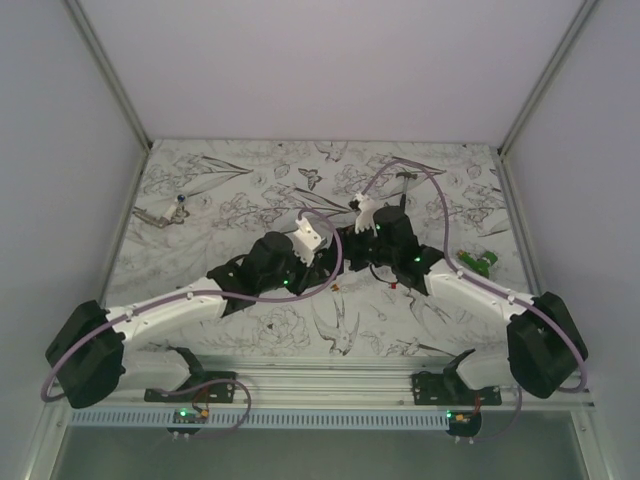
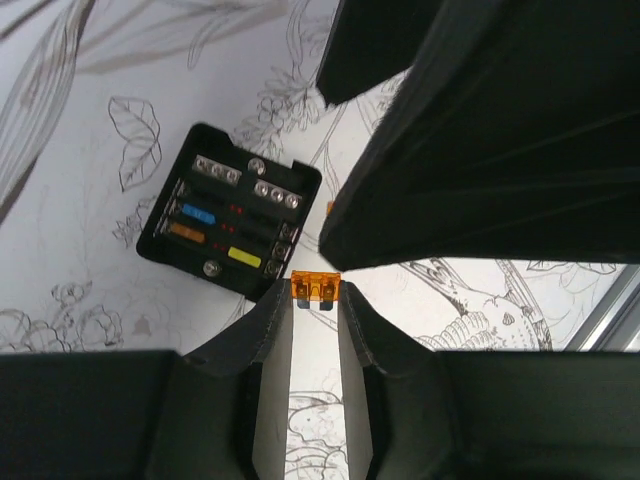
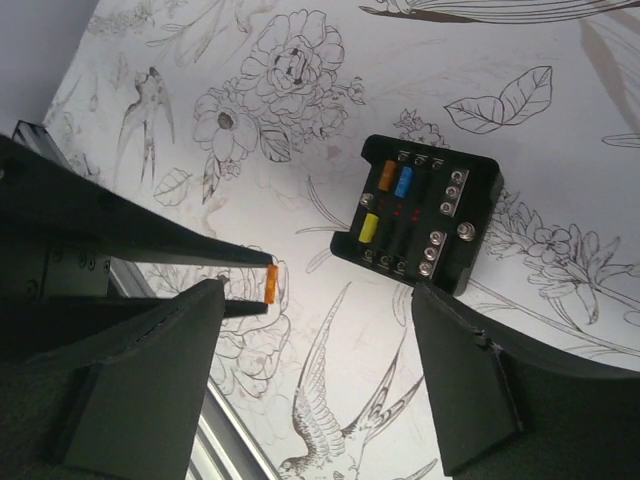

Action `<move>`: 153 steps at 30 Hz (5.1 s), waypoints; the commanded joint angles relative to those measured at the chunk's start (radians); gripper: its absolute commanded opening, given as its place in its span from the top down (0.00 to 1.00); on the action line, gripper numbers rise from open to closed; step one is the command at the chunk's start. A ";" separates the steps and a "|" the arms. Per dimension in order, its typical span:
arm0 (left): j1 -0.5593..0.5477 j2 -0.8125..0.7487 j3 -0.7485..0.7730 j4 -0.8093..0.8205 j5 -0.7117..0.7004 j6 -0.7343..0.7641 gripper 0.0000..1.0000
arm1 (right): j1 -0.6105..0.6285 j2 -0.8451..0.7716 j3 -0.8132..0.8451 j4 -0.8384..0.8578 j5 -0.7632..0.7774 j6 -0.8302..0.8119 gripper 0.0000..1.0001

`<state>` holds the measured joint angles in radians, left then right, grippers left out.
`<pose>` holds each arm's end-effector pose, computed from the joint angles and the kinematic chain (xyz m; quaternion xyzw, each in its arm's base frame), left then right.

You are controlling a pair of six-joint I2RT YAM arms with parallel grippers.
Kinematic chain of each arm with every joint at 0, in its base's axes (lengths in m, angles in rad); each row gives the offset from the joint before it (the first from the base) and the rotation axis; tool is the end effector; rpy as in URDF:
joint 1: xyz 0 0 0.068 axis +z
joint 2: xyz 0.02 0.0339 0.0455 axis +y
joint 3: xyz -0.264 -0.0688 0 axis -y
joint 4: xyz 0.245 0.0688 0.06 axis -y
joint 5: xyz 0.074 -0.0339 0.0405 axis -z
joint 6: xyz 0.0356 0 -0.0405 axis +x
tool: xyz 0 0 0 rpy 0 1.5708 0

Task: Snap on the fuse box
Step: Install the fuse at the fuse box base.

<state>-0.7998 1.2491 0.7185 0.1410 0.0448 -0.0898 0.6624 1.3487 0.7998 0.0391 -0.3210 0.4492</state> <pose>0.1937 -0.2016 0.2501 0.3003 0.7743 -0.2563 0.4945 0.2267 0.1910 0.2418 -0.1710 0.8380 0.3806 0.3515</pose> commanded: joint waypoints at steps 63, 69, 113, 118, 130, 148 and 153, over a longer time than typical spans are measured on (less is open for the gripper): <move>0.068 -0.008 -0.089 0.205 -0.053 -0.096 0.40 | -0.036 0.252 0.149 -0.096 -0.116 -0.119 1.00; 0.204 0.007 -0.117 0.148 -0.003 -0.310 0.28 | -0.034 0.292 0.180 -0.054 -0.073 -0.096 1.00; 0.392 0.271 0.002 0.029 0.191 -0.643 0.22 | 0.061 0.507 0.333 -0.081 0.199 0.008 1.00; 0.392 0.268 0.001 0.029 0.194 -0.643 0.22 | 0.067 0.510 0.321 -0.067 0.198 0.018 1.00; 0.390 0.262 -0.007 0.029 0.205 -0.671 0.22 | 0.093 0.493 0.277 -0.051 0.277 0.005 1.00; 0.295 0.276 -0.022 0.030 0.173 -0.768 0.48 | 0.099 0.439 0.156 0.051 0.327 0.019 1.00; 0.265 0.295 -0.027 0.032 0.159 -0.800 0.52 | 0.099 0.450 0.154 0.026 0.334 0.015 1.00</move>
<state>-0.5125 1.5200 0.7021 0.1848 0.2276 -0.8539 0.7544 1.7847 0.9707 0.1268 -0.0265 0.4683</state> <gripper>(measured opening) 0.481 0.014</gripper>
